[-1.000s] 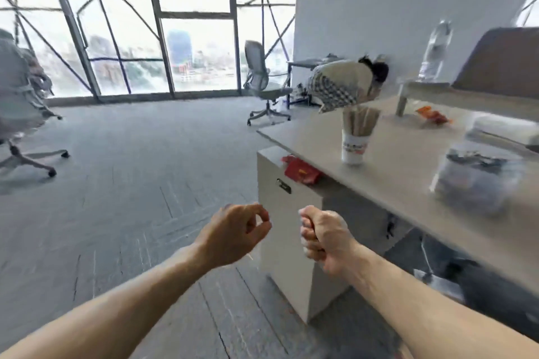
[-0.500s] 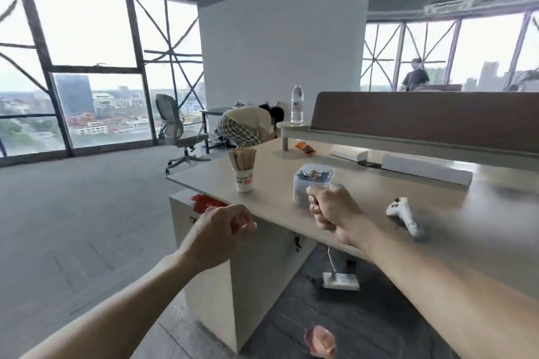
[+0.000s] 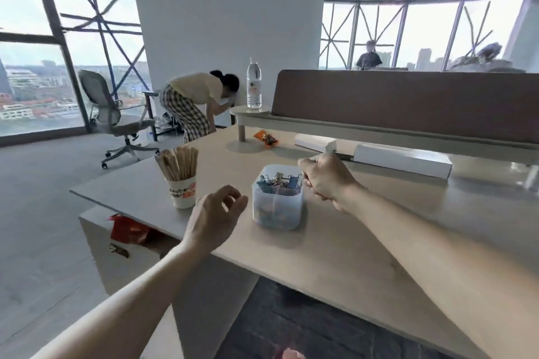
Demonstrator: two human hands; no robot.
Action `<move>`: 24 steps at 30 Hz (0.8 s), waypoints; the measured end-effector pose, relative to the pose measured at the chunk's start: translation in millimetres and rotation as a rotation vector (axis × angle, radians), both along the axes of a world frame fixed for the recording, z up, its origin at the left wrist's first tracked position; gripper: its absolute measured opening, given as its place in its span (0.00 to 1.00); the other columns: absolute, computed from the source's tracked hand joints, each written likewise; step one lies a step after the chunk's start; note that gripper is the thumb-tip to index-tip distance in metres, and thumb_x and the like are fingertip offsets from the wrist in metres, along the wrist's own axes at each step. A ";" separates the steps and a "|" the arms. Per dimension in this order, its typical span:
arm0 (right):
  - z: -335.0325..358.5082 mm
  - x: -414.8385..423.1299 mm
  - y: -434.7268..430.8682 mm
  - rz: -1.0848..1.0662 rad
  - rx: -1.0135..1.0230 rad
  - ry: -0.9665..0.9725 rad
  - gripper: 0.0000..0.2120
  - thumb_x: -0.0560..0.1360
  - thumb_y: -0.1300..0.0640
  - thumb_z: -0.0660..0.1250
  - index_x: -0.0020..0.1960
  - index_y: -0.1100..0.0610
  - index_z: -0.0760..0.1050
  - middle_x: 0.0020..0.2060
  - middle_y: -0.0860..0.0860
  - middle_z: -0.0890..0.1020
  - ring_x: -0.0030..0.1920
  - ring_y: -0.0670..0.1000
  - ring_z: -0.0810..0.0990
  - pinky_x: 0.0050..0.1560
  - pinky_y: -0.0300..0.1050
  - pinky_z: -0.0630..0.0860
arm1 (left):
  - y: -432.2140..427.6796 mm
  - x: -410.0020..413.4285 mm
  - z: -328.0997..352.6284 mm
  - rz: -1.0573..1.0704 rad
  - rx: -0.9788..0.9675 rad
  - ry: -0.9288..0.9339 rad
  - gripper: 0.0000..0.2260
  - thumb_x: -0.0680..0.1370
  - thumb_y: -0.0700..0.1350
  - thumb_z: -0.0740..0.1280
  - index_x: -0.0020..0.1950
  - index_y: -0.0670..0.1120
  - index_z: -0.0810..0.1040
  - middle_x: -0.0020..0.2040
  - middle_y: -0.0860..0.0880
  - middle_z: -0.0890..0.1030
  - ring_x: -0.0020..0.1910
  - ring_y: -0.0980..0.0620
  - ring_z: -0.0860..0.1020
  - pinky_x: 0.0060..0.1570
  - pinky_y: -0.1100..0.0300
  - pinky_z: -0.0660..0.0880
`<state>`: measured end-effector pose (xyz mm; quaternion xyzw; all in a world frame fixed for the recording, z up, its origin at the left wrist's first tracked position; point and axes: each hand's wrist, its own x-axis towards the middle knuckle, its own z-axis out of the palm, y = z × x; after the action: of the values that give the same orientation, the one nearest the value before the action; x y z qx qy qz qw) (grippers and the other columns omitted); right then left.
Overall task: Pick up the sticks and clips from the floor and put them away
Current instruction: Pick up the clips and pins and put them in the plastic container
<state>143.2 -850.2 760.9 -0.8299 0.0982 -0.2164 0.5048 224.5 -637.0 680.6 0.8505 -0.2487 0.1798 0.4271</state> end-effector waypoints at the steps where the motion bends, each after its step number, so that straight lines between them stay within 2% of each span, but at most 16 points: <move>1: -0.8 14.1 -4.9 0.002 -0.041 0.007 0.20 0.76 0.58 0.60 0.26 0.54 0.65 0.23 0.54 0.68 0.20 0.49 0.61 0.23 0.36 0.56 | -9.4 12.0 -1.7 -0.008 -0.028 0.020 0.05 0.77 0.54 0.69 0.45 0.54 0.78 0.37 0.56 0.79 0.34 0.55 0.76 0.36 0.57 0.72; 3: -1.3 40.7 -11.6 -0.006 -0.121 0.022 0.20 0.75 0.57 0.61 0.24 0.54 0.65 0.21 0.52 0.69 0.20 0.49 0.62 0.23 0.36 0.57 | -24.5 32.0 -4.5 -0.044 -0.086 0.074 0.09 0.77 0.56 0.68 0.50 0.52 0.77 0.41 0.55 0.79 0.37 0.52 0.77 0.35 0.57 0.70; 5: -1.2 63.7 -14.7 -0.014 -0.191 0.025 0.20 0.75 0.56 0.61 0.24 0.54 0.67 0.20 0.49 0.69 0.19 0.47 0.63 0.23 0.37 0.58 | -35.1 47.1 -10.4 -0.092 -0.107 0.120 0.16 0.75 0.62 0.64 0.55 0.53 0.74 0.46 0.52 0.79 0.41 0.51 0.79 0.36 0.57 0.69; 7: -0.3 82.4 -15.3 -0.024 -0.318 0.019 0.21 0.77 0.56 0.61 0.26 0.57 0.67 0.20 0.49 0.70 0.17 0.44 0.63 0.22 0.39 0.61 | -41.8 56.4 -18.3 -0.174 -0.118 0.186 0.24 0.71 0.68 0.59 0.61 0.56 0.73 0.52 0.52 0.79 0.46 0.51 0.79 0.41 0.56 0.71; 8: -0.8 90.7 -15.4 -0.022 -0.388 0.017 0.22 0.78 0.55 0.61 0.26 0.57 0.66 0.20 0.49 0.70 0.17 0.43 0.64 0.22 0.37 0.62 | -44.3 58.7 -21.9 -0.221 -0.134 0.229 0.26 0.71 0.69 0.58 0.63 0.56 0.73 0.54 0.53 0.79 0.48 0.53 0.79 0.44 0.56 0.73; 10: -4.5 106.5 -15.8 -0.005 -0.479 0.011 0.25 0.79 0.55 0.61 0.24 0.57 0.63 0.20 0.49 0.69 0.19 0.45 0.65 0.22 0.37 0.62 | -48.8 62.1 -25.9 -0.302 -0.153 0.266 0.25 0.72 0.68 0.57 0.62 0.58 0.73 0.54 0.54 0.80 0.44 0.62 0.78 0.45 0.65 0.73; 12: -10.4 122.7 -16.0 0.012 -0.514 -0.013 0.26 0.79 0.55 0.62 0.24 0.56 0.61 0.19 0.49 0.67 0.22 0.48 0.64 0.25 0.40 0.63 | -50.4 62.8 -25.0 -0.344 -0.155 0.269 0.23 0.73 0.66 0.57 0.64 0.57 0.72 0.50 0.59 0.79 0.39 0.66 0.77 0.40 0.74 0.70; 13: -13.3 130.3 -14.8 0.016 -0.526 -0.025 0.26 0.80 0.55 0.62 0.24 0.56 0.61 0.20 0.49 0.67 0.22 0.49 0.64 0.26 0.43 0.63 | -50.4 64.2 -25.6 -0.357 -0.147 0.280 0.24 0.75 0.64 0.57 0.66 0.55 0.72 0.50 0.61 0.78 0.39 0.66 0.78 0.41 0.75 0.70; 15: -19.2 144.1 -10.5 0.024 -0.556 -0.039 0.26 0.80 0.54 0.62 0.25 0.57 0.61 0.20 0.50 0.66 0.23 0.49 0.64 0.28 0.44 0.62 | -48.8 68.3 -29.4 -0.380 -0.163 0.335 0.25 0.76 0.63 0.57 0.70 0.55 0.70 0.55 0.61 0.78 0.47 0.64 0.78 0.50 0.71 0.72; 16: -22.3 149.6 -9.0 0.028 -0.571 -0.040 0.26 0.81 0.54 0.62 0.25 0.56 0.61 0.21 0.49 0.67 0.24 0.49 0.64 0.28 0.44 0.62 | -48.0 69.4 -31.6 -0.382 -0.167 0.363 0.23 0.77 0.63 0.58 0.70 0.58 0.70 0.59 0.58 0.77 0.52 0.59 0.79 0.54 0.67 0.72; 17: -26.4 154.5 -8.4 0.030 -0.584 -0.040 0.26 0.81 0.54 0.62 0.25 0.56 0.61 0.21 0.49 0.67 0.24 0.49 0.65 0.29 0.44 0.62 | -47.2 69.2 -31.9 -0.387 -0.147 0.354 0.20 0.78 0.61 0.58 0.69 0.60 0.70 0.61 0.57 0.76 0.53 0.55 0.79 0.54 0.64 0.73; 19: -34.8 161.3 -9.7 0.033 -0.602 -0.028 0.26 0.81 0.53 0.62 0.25 0.56 0.62 0.21 0.48 0.68 0.24 0.49 0.67 0.31 0.44 0.62 | -46.7 69.7 -30.6 -0.404 -0.113 0.308 0.17 0.77 0.60 0.56 0.65 0.61 0.71 0.56 0.60 0.78 0.45 0.61 0.81 0.44 0.70 0.74; 21: -41.5 164.6 -11.9 0.033 -0.603 -0.019 0.26 0.81 0.52 0.62 0.25 0.56 0.63 0.22 0.49 0.70 0.24 0.49 0.68 0.31 0.43 0.61 | -46.5 71.3 -29.2 -0.405 -0.130 0.321 0.21 0.76 0.62 0.55 0.67 0.60 0.69 0.51 0.66 0.76 0.43 0.66 0.80 0.40 0.73 0.73; 24: -44.2 165.8 -12.2 0.034 -0.596 -0.017 0.25 0.81 0.51 0.62 0.27 0.56 0.65 0.24 0.49 0.72 0.26 0.49 0.70 0.30 0.43 0.62 | -46.5 74.1 -31.8 -0.402 -0.137 0.331 0.22 0.76 0.63 0.55 0.68 0.60 0.69 0.50 0.66 0.76 0.45 0.61 0.80 0.40 0.72 0.73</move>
<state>309.0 -862.3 716.7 -0.9412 0.0121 -0.2345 0.2431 298.6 -683.5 648.8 0.7710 -0.3266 -0.0340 0.5456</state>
